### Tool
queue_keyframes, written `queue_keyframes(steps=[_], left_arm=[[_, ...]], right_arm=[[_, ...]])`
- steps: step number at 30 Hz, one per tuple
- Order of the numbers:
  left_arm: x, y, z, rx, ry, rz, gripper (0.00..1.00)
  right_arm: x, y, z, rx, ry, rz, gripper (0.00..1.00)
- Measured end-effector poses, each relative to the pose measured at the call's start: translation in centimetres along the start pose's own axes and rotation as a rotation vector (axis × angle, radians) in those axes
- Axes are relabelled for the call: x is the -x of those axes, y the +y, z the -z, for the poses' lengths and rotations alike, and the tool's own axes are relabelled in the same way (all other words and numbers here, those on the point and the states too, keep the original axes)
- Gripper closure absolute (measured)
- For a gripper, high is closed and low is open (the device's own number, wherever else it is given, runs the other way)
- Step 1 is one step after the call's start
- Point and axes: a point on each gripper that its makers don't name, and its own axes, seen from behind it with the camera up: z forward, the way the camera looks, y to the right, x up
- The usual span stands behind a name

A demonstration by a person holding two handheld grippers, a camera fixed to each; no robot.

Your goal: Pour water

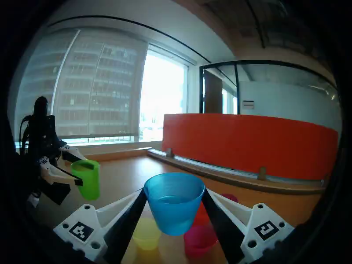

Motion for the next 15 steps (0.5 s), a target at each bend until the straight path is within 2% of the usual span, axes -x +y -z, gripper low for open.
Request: queue_keyframes(steps=[15], left_arm=[[-0.1, 1.0, -0.2, 0.033, 0.001, 0.007, 0.13]], right_arm=[[-0.5, -3.8, -0.4, -0.088, -0.007, 0.072, 0.09]])
